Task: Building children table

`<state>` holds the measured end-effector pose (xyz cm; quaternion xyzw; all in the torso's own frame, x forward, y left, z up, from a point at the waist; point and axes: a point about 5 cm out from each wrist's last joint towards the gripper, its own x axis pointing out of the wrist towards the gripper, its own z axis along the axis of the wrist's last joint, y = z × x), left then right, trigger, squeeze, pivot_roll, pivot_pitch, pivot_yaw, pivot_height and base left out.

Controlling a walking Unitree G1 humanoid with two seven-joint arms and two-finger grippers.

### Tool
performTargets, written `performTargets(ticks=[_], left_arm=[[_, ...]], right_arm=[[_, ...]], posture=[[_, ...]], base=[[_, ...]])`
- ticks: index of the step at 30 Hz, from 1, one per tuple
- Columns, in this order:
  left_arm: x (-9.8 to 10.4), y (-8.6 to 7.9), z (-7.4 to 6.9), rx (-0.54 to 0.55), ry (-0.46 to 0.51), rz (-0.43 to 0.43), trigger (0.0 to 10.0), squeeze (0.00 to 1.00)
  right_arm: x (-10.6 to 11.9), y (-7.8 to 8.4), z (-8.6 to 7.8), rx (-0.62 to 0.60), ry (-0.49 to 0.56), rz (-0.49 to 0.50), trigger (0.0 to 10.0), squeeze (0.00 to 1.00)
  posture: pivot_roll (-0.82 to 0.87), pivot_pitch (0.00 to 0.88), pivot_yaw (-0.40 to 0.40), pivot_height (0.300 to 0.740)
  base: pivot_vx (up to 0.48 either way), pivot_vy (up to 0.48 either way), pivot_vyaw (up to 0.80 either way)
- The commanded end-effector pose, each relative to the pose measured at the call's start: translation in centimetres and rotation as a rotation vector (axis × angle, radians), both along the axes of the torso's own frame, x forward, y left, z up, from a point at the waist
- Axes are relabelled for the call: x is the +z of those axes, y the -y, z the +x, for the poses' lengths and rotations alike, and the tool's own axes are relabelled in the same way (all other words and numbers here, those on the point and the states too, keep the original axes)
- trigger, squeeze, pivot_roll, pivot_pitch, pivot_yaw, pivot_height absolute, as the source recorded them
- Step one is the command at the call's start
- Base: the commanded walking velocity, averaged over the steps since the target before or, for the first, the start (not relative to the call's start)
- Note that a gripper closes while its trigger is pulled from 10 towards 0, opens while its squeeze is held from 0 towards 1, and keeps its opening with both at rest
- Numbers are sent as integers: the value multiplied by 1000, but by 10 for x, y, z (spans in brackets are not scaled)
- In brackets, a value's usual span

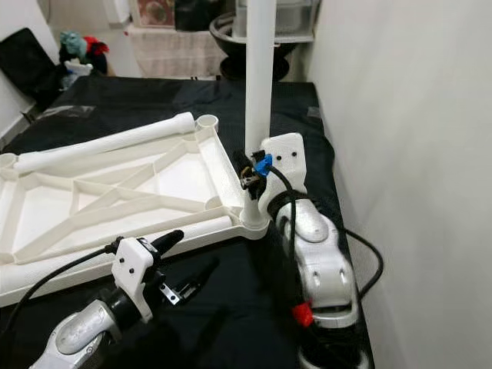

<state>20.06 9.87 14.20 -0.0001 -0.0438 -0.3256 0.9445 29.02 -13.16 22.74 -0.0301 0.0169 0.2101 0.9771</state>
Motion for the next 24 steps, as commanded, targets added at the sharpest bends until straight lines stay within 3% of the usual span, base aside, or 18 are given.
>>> performTargets(ticks=[1,2,3,4,6,7,8,13,14,15,16,18,19,20,24], left_arm=[[2,-2,-3,10,3,-3,10000,0],[2,-2,-3,10,3,-3,10000,0],[3,-1,-5,5,1,-4,10000,0],[3,-1,-5,5,1,-4,10000,0],[6,0,-11,-12,-5,-7,10000,0],[6,0,-11,-12,-5,-7,10000,0],[8,1,-16,-26,-9,-10,10000,0],[10,1,-20,-31,-9,-11,10000,0],[12,2,-23,-32,-10,-11,10000,0],[12,2,-23,-32,-10,-11,10000,0],[14,2,-30,-35,-15,-10,10000,0],[14,2,-30,-35,-15,-10,10000,0],[14,2,-32,-35,-17,-9,10000,0],[14,2,-34,-35,-20,-8,10000,0],[15,2,-35,-34,-25,-7,10000,0]], right_arm=[[-27,-2,-4,89,-181,22,10000,255],[-27,-2,-4,89,-181,22,10000,255],[-18,-3,-5,166,-134,48,10000,1000],[-18,-3,-5,166,-134,48,10000,1000],[7,3,-11,356,14,-3,10000,1000],[7,3,-11,356,14,-3,10000,1000],[21,18,-11,539,79,-117,10000,1000],[28,30,-3,599,88,-161,10000,1000],[35,36,3,604,107,-180,10000,204],[35,36,3,604,107,-180,10000,204],[54,49,18,635,141,-185,10000,0],[54,49,18,635,141,-185,10000,0],[63,53,21,655,158,-186,8667,0],[72,56,24,673,176,-187,0,0],[83,59,25,717,202,-179,0,0]], posture=[[-61,152,25,740],[-61,152,25,740],[-54,170,27,740],[-54,170,27,740],[-33,209,38,740],[-33,209,38,740],[-17,236,37,740],[-3,256,38,740],[10,271,40,740],[10,271,40,740],[33,287,34,740],[33,287,34,740],[35,289,33,740],[38,289,31,740],[37,287,26,740]], base=[[0,0,0],[0,0,0],[0,0,0],[0,0,0],[0,0,0],[0,0,0],[0,0,0],[0,0,0],[0,0,0],[0,0,0],[0,0,0],[0,0,0],[0,0,0],[0,0,0],[0,0,0]])
